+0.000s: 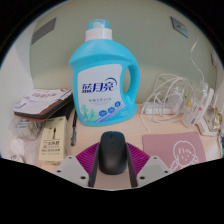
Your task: Arrange mouse
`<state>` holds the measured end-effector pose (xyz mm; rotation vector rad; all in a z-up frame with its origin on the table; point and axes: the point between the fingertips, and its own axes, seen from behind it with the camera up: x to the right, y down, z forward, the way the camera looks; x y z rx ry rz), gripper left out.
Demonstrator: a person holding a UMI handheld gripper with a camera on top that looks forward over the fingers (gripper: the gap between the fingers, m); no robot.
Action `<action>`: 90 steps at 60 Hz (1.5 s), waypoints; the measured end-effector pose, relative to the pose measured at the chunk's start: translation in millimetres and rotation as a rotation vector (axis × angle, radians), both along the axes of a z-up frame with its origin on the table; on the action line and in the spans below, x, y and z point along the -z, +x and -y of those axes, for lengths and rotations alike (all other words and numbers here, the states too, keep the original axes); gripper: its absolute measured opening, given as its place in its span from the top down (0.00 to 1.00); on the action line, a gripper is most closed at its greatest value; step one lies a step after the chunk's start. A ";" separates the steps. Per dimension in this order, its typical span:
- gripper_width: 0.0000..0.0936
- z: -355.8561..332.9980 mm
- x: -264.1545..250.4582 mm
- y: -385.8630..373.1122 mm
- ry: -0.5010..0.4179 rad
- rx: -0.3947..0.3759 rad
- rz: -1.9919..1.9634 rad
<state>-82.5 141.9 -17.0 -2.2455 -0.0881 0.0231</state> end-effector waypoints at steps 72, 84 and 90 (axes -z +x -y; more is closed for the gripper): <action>0.27 56.2 -11.8 208.1 -0.034 0.034 0.006; 0.08 92.9 -63.3 203.9 -0.005 0.053 0.012; 0.09 126.9 -96.2 198.4 0.022 0.067 0.015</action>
